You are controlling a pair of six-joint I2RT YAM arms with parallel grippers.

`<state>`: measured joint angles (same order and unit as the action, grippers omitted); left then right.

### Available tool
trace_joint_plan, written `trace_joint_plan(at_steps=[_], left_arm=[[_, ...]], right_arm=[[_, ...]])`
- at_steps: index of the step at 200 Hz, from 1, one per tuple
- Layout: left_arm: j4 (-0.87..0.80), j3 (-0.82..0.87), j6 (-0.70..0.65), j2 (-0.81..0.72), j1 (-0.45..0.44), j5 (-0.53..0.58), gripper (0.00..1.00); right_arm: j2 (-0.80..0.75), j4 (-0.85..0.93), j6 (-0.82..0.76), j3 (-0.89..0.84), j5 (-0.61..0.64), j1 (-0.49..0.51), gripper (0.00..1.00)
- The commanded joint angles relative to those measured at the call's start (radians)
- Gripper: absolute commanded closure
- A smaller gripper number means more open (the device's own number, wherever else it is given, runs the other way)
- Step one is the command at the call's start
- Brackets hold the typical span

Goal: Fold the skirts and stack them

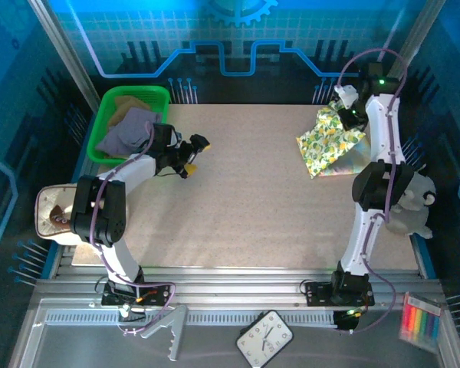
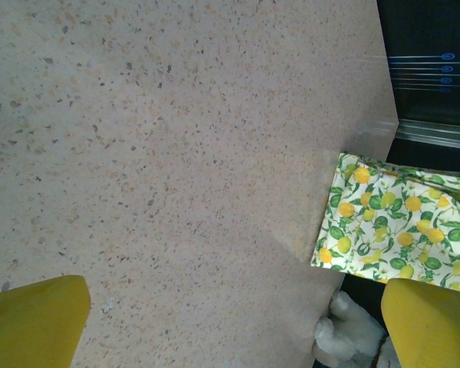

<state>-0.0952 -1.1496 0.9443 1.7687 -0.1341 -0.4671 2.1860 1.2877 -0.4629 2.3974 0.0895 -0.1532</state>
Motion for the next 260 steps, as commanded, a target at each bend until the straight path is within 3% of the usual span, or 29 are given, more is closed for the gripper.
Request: trace_joint_plan(at_steps=[1, 41, 119, 163, 232, 247, 260], left_arm=[[-0.036, -0.033, 0.0, 0.023, -0.002, 0.011, 0.01], [-0.081, -0.052, -0.021, 0.04, -0.002, 0.014, 0.01], [-0.124, -0.048, -0.04, 0.039, -0.002, 0.049, 0.01], [-0.136, -0.067, -0.05, 0.055, -0.002, 0.042, 0.01], [-0.139, -0.072, -0.055, 0.06, -0.001, 0.036, 0.01], [-0.139, -0.071, -0.056, 0.059, 0.0, 0.038, 0.01], [-0.141, -0.071, -0.058, 0.056, -0.001, 0.04, 0.01]], right_arm=[[-0.033, 0.012, -0.063, -0.012, -0.089, -0.071, 1.0], [0.064, -0.078, -0.121, -0.057, -0.113, -0.12, 1.0], [0.272, -0.183, -0.067, -0.032, 0.132, -0.137, 1.0], [0.238, -0.184, -0.013, -0.039, 0.168, -0.164, 1.0], [0.146, -0.274, -0.094, -0.207, 0.105, -0.204, 1.0], [0.148, -0.293, -0.073, -0.214, 0.12, -0.204, 0.94], [0.166, -0.294, -0.043, -0.192, 0.157, -0.204, 0.77]])
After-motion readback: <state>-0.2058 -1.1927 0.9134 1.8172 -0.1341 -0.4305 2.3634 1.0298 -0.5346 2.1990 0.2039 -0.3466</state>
